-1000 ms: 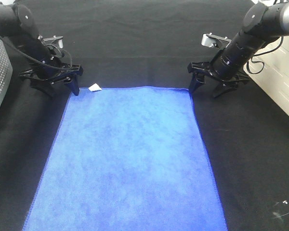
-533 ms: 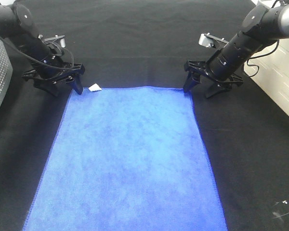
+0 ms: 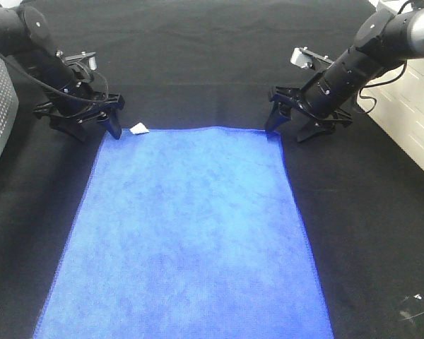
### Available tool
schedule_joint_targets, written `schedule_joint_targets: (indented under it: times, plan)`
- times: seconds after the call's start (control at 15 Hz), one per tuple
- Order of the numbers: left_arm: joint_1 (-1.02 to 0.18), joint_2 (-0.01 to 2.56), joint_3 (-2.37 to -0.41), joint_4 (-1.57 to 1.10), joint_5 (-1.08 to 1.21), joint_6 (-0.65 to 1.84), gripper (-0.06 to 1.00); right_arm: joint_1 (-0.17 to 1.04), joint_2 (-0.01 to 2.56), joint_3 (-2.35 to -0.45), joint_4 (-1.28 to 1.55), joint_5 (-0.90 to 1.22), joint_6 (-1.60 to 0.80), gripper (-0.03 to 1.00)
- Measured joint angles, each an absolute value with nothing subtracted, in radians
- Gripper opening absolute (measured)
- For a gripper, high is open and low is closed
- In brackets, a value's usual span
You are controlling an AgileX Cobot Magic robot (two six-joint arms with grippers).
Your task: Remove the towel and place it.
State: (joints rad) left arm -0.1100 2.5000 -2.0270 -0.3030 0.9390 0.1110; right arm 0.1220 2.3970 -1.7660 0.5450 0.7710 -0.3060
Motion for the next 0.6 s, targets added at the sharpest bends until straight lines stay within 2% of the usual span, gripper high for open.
schedule_joint_targets:
  times: [0.33, 0.6]
  plan:
    - [-0.161, 2.501, -2.028, -0.313, 0.936, 0.126, 0.68, 0.226, 2.402, -1.768, 0.543, 0.704, -0.352, 0.71]
    - [-0.213, 2.503, -2.031, -0.321, 0.933, 0.152, 0.68, 0.242, 2.402, -1.768, 0.55, 0.693, -0.352, 0.71]
